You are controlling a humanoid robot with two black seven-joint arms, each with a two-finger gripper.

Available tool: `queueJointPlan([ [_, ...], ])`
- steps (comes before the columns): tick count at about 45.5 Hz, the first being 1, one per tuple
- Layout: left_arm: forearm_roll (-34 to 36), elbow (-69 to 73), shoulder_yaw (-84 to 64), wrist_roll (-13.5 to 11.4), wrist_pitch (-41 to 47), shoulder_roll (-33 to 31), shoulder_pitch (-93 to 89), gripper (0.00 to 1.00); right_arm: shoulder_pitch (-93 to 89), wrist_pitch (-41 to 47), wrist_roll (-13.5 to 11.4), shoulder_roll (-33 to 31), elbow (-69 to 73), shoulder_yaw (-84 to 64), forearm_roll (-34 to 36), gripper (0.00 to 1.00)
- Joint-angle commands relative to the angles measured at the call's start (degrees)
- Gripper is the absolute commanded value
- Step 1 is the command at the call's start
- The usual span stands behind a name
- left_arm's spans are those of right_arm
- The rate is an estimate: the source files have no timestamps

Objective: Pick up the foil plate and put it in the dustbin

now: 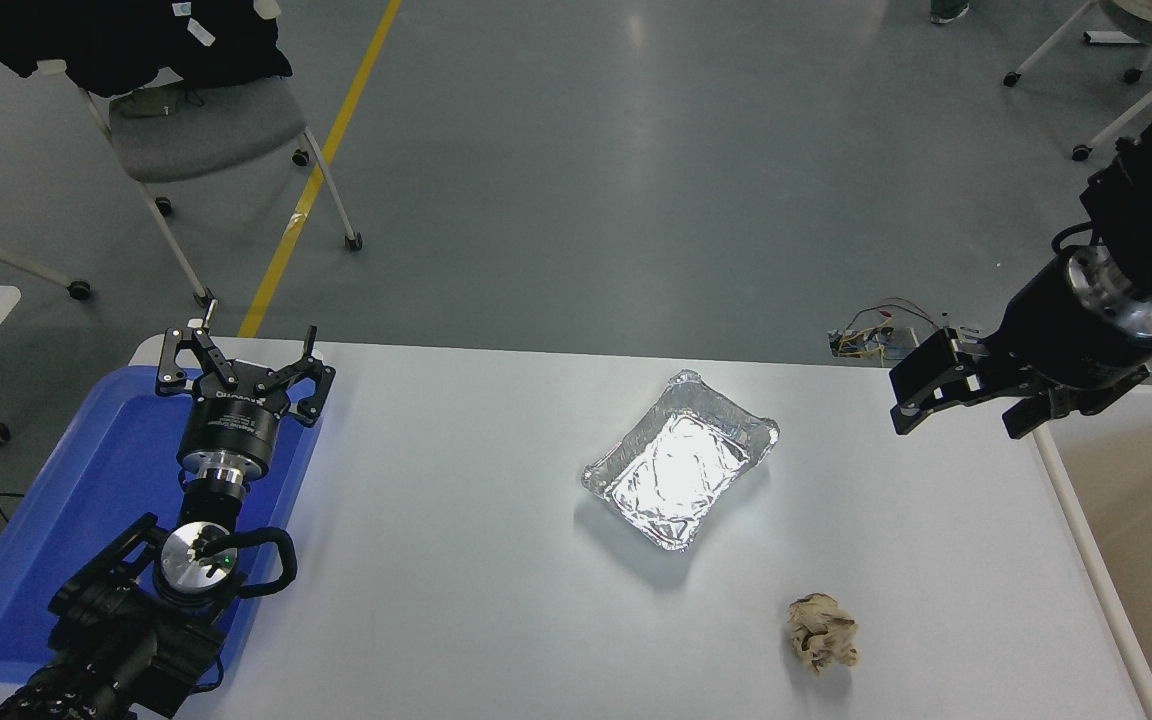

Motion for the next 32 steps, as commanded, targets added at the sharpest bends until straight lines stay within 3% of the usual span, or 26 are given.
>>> queueJointPlan([
  [1,0.0,0.0,0.0,0.0,0.0,0.0,0.0,1.0,0.0,0.0,0.1,0.1,0.0,0.3,0.1,1.0],
  [32,0.0,0.0,0.0,0.0,0.0,0.0,0.0,1.0,-2.8,-0.2,0.0,1.9,-1.2,2.0,-0.1,1.0],
])
